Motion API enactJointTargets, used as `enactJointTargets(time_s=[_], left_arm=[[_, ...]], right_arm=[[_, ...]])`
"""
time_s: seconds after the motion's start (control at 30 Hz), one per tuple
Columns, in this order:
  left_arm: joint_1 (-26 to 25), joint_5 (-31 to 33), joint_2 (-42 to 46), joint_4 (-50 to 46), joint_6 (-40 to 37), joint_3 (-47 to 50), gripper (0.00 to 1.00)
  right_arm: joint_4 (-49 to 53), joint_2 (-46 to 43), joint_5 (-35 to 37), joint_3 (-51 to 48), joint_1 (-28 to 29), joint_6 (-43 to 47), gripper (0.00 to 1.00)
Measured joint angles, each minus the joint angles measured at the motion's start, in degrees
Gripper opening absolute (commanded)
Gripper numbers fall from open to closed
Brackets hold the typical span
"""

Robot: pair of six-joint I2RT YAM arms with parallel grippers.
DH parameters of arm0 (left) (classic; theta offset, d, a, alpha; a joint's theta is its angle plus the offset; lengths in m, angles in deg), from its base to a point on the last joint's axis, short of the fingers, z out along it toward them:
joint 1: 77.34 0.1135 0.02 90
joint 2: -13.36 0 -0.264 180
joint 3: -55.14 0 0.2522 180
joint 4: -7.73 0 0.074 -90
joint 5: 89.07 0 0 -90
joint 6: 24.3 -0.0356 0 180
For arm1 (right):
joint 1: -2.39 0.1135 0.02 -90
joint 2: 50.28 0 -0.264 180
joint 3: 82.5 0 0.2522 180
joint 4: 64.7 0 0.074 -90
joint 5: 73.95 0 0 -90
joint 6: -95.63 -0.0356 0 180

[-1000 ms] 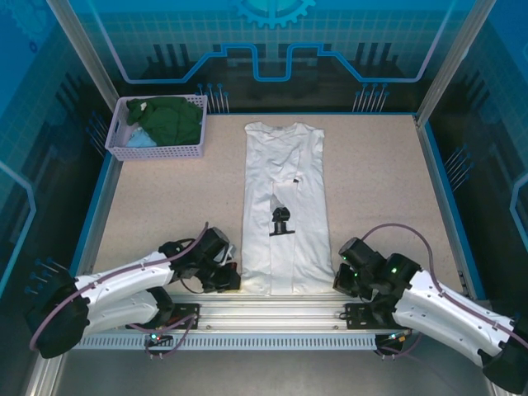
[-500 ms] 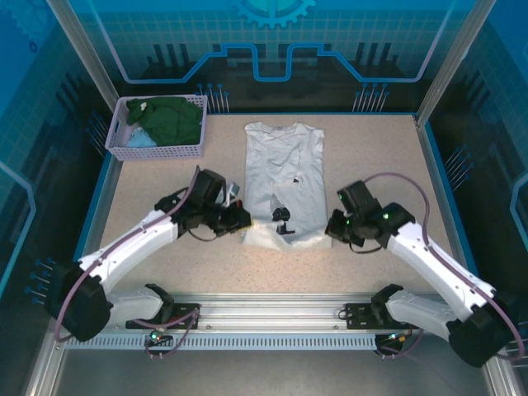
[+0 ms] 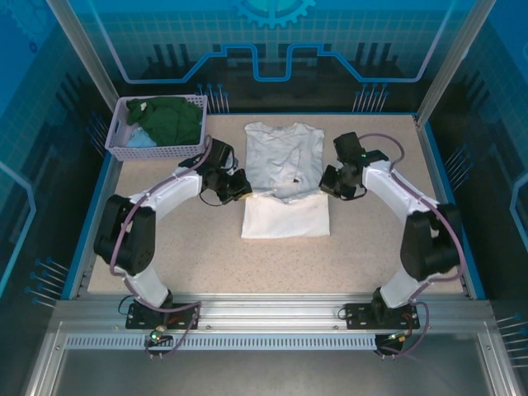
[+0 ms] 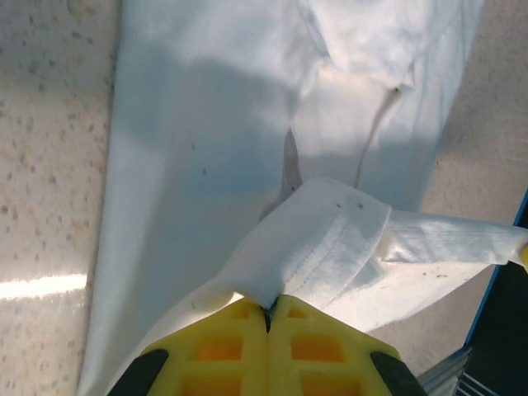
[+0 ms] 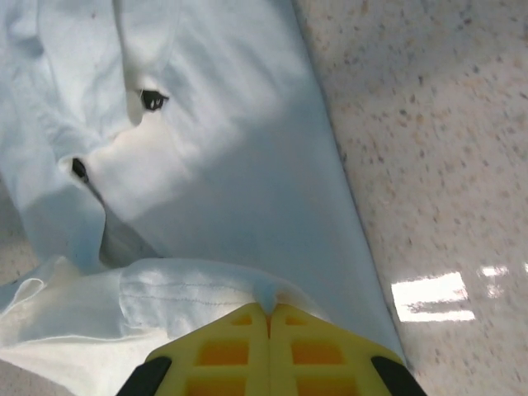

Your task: Fold and stack the t-shirts

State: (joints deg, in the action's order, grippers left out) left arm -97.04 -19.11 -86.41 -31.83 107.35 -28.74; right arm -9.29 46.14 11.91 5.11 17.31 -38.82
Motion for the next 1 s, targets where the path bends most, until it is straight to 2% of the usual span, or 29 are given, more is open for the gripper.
enactJointTargets(time_s=[0.3, 0.5, 0.67, 0.73, 0.77, 0.8, 0.83, 0.87, 0.9, 0.97, 1.0], left_arm=[[2.8, 0.7, -6.8, 2.3, 0.2, -3.3, 0.0], [4.7, 0.9, -9.0, 3.8, 0.2, -4.1, 0.01], [5.1, 0.6, -13.5, 3.8, 0.0, -8.5, 0.02], [5.3, 0.5, -14.7, 3.9, 0.0, -9.5, 0.05], [5.4, 0.5, -15.1, 3.8, 0.0, -9.6, 0.05], [5.6, 0.4, -15.4, 3.8, 0.0, -9.7, 0.06], [5.9, 0.2, -15.7, 3.7, 0.0, -9.9, 0.13], [6.2, 0.2, -15.9, 3.6, 0.0, -10.2, 0.28], [6.5, 0.3, -16.0, 3.5, 0.0, -10.4, 0.4], [7.2, 0.7, -16.0, 3.1, 0.1, -10.8, 0.54], [7.5, 1.4, -15.8, 3.0, 0.0, -10.8, 0.64]], right_arm=[[0.2, 13.9, -2.2, 11.7, -1.9, 1.0, 0.0], [1.1, 18.8, -2.6, 15.1, -3.2, 1.0, 0.0], [1.3, 20.7, -3.2, 15.5, -4.2, 1.0, 0.0], [1.4, 21.6, -3.6, 16.2, -4.5, 1.0, 0.0], [1.4, 21.9, -3.7, 16.4, -4.5, 1.0, 0.05], [1.4, 22.1, -3.8, 16.5, -4.6, 1.0, 0.14], [1.3, 22.2, -4.0, 16.5, -4.6, 0.7, 0.26], [1.3, 22.2, -4.4, 16.5, -4.8, 0.7, 0.32], [1.3, 22.2, -5.0, 16.6, -5.1, 0.7, 0.34], [1.3, 22.2, -6.0, 16.8, -6.1, 0.7, 0.41], [1.2, 22.1, -6.4, 16.8, -6.9, 0.7, 0.43]])
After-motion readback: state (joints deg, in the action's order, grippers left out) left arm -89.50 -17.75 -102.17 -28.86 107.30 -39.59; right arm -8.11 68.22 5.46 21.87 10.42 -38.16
